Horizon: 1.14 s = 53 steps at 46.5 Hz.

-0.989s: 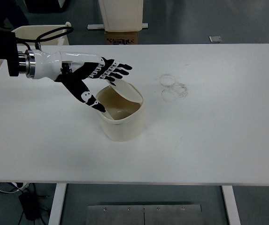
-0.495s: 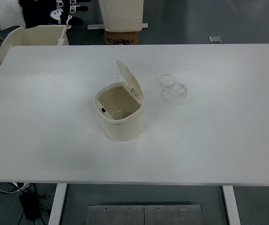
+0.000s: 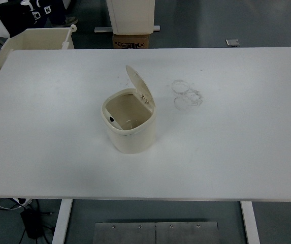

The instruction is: Open trash can

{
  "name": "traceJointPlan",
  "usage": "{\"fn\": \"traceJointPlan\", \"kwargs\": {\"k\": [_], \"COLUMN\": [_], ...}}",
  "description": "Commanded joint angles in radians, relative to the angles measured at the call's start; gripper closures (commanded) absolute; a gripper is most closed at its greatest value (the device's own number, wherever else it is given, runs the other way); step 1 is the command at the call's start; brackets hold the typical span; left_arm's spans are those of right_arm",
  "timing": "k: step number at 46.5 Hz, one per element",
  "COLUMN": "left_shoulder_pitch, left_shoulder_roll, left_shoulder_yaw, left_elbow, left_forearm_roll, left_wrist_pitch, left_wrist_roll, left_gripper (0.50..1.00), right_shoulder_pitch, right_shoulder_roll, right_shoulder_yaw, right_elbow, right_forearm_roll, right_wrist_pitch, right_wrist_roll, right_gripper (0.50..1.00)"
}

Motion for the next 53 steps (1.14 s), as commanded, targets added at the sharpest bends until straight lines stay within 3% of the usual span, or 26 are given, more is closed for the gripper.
{"fn": "traceJointPlan", "kwargs": {"k": [1,17,33,53], "left_shoulder_pitch": [0.04,0.189,0.235,0.236], "left_shoulder_roll": [-0.033,-0.159,-0.311,-0.351], "left_shoulder_yaw": [-0.026,-0.198,-0.253,-0.307], "left_elbow": [0.039,0.143,0.354,0.364], "left_forearm_roll": [-0.029,-0.029,-0.031,-0.031], "left_wrist_pitch": [-0.004,0.001,-0.019,-0.014], "left_wrist_roll": [0.0,0.0,-0.001,-0.001], "left_gripper": [0.5,0.5,0.5,0.5], "right_shoulder_pitch": [0.0,0.0,0.0,0.015], "right_shoulder_roll": [0.0,0.0,0.0,0.0], "right_shoulder_yaw": [0.0,0.0,0.003,0.003], "right_elbow": [0.0,0.001,0.001,0.001], "right_forearm_roll": [0.0,0.0,0.0,-0.005], "right_wrist_pitch": [0.0,0.0,0.0,0.0], "right_wrist_roll": [0.0,0.0,0.0,-0.002], "right_gripper": [0.507,0.507,0.507,0.507]}}
